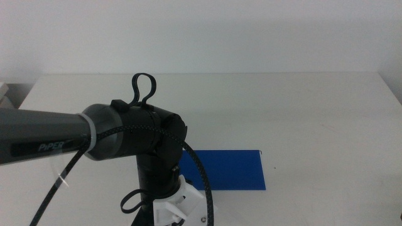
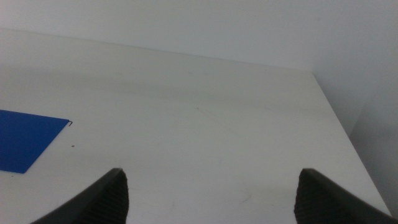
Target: Use one arm to grab the shoe from the table and place it on the mat.
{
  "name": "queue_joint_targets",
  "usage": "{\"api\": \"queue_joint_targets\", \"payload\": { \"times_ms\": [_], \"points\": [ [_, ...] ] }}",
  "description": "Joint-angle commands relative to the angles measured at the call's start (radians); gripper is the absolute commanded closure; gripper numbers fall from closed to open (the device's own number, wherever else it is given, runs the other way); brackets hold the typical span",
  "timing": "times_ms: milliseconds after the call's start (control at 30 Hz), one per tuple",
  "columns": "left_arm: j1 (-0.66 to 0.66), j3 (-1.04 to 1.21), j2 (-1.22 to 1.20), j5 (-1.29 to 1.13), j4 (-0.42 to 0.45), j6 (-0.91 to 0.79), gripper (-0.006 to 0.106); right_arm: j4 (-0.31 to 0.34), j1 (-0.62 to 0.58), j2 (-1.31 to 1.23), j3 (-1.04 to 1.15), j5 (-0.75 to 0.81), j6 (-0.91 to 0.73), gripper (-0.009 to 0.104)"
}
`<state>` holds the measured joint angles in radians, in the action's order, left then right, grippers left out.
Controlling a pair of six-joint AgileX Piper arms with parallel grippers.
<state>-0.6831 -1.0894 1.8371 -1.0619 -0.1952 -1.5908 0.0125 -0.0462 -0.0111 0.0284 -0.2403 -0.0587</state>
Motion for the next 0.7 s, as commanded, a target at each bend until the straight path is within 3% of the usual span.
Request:
{"api": "queue_joint_targets", "payload": {
  "times_ms": [0,133,167,367,667],
  "points": [
    [-0.007,-0.024,-0.039,-0.046,-0.012,-0.003,0.036,0.011,0.001,0.003,0.005,0.073,-0.010,0.017],
    [-0.007,-0.024,-0.039,-0.046,-0.012,-0.003,0.043,0.011,0.001,0.003,0.005,0.073,-0.010,0.017],
    [-0.007,-0.024,-0.040,-0.057,-0.012,0.012,0.074,0.011,0.001,0.003,0.005,0.073,-0.010,0.017],
    [-0.007,-0.025,-0.040,-0.062,-0.012,0.075,0.100,0.011,0.001,0.003,0.005,0.073,-0.010,0.017],
    [-0.007,-0.025,-0.098,-0.063,0.019,0.177,0.102,0.011,0.001,0.003,0.005,0.073,-0.010,0.017]
  ]
}}
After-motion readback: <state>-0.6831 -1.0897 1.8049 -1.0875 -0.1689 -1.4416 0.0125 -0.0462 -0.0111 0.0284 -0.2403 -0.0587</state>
